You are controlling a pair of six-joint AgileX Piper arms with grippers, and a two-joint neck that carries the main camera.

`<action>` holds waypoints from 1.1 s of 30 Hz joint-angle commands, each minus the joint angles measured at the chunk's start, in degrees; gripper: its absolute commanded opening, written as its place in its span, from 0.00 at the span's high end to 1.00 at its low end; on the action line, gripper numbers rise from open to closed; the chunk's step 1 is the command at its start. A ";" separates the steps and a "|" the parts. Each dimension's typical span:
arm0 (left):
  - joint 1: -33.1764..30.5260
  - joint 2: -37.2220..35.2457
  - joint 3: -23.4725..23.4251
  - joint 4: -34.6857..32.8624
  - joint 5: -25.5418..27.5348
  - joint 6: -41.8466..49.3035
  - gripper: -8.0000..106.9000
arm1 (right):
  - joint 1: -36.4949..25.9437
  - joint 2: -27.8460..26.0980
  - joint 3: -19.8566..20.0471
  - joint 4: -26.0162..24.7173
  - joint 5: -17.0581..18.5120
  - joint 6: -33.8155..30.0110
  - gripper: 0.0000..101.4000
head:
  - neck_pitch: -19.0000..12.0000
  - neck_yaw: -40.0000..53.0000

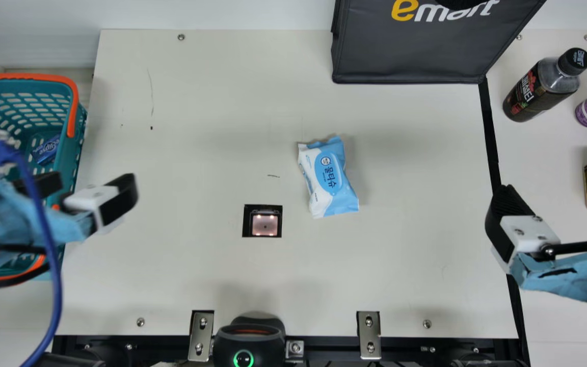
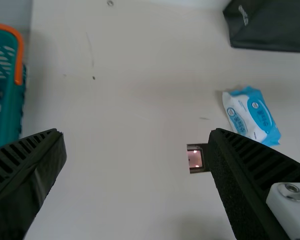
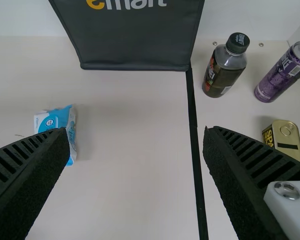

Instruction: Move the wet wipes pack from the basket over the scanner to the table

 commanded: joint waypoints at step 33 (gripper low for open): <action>2.21 -5.73 -2.39 3.31 0.97 -0.74 0.15 | 13.86 19.61 1.32 4.75 -0.69 -15.11 0.06 | -1.75 0.09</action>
